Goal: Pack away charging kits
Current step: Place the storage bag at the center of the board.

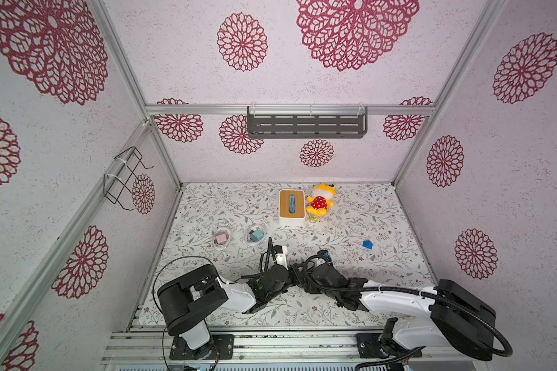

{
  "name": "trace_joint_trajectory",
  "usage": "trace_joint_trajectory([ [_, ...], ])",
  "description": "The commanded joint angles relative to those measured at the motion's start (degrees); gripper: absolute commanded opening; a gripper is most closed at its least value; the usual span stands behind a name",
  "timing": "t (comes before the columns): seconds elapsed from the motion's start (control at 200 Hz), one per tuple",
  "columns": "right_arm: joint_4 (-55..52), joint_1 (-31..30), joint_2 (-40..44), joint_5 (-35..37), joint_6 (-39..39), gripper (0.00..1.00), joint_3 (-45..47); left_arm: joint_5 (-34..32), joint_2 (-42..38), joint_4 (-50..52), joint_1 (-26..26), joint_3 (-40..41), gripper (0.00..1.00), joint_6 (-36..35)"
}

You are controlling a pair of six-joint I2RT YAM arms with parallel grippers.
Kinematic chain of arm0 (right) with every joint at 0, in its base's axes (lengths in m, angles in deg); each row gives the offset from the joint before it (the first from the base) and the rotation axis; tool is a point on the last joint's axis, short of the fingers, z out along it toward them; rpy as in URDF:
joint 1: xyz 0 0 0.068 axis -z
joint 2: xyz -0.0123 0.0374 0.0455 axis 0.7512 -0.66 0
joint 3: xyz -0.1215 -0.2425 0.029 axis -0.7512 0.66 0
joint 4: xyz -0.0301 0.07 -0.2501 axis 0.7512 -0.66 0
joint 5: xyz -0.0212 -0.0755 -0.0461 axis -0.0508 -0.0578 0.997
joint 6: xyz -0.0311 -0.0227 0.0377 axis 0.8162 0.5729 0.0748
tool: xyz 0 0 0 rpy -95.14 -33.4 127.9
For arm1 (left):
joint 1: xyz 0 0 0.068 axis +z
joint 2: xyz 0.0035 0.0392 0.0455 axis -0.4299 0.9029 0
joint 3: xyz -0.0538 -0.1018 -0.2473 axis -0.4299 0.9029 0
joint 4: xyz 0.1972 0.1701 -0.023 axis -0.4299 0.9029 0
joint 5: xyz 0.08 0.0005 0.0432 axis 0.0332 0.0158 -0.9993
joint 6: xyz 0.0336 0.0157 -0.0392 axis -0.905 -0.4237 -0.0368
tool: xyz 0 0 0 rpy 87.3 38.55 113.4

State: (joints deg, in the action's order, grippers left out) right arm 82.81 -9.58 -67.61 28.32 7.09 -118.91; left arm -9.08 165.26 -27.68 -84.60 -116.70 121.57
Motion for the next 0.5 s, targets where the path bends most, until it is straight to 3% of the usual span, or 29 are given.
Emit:
trace_joint_trajectory([
  [0.0,-4.2,0.2,5.5,4.3,-0.8,0.53,-0.7,1.5,0.3,-0.5,-1.0,-0.4,0.00,0.6],
  [0.29,-11.2,2.4,16.1,7.3,-4.4,0.35,6.8,-2.6,-2.0,4.5,-2.2,-0.7,0.00,0.7],
  [0.495,-1.8,2.2,14.8,0.6,-4.3,0.31,10.9,-3.3,-2.5,6.2,-2.9,-1.8,0.00,0.5],
])
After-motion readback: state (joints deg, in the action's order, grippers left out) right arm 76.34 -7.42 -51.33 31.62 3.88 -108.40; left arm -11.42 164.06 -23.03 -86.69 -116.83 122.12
